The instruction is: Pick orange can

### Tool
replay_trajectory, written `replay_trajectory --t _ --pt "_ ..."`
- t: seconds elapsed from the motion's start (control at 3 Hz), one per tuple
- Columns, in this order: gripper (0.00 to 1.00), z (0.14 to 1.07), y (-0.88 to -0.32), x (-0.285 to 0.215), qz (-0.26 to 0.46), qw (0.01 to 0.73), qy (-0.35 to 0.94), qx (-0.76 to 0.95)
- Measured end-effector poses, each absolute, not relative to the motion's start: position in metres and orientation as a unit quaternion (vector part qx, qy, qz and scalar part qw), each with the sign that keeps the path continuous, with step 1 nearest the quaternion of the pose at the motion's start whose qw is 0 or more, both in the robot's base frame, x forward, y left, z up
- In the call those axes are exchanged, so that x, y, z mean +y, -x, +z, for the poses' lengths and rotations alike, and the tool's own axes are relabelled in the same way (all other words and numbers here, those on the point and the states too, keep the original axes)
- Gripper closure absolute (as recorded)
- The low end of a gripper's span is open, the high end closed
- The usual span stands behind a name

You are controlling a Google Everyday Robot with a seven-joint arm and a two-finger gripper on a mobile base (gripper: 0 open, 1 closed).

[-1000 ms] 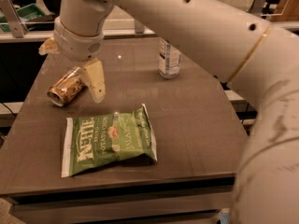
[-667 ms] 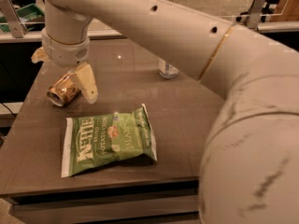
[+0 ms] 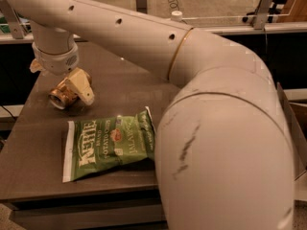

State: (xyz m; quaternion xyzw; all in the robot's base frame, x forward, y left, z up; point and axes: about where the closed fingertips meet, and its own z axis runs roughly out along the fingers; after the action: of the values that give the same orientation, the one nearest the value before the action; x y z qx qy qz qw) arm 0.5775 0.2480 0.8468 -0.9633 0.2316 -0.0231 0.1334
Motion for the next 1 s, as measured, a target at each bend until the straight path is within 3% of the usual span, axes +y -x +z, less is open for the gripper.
replay_trajectory --t 0.33,1.0 --pt "0.16 0.835 -0.593 0.243 -0.039 0.112 0.965 0.234" --pt "0.62 0.830 -0.603 0.227 -0.055 0.096 0.966 0.234"
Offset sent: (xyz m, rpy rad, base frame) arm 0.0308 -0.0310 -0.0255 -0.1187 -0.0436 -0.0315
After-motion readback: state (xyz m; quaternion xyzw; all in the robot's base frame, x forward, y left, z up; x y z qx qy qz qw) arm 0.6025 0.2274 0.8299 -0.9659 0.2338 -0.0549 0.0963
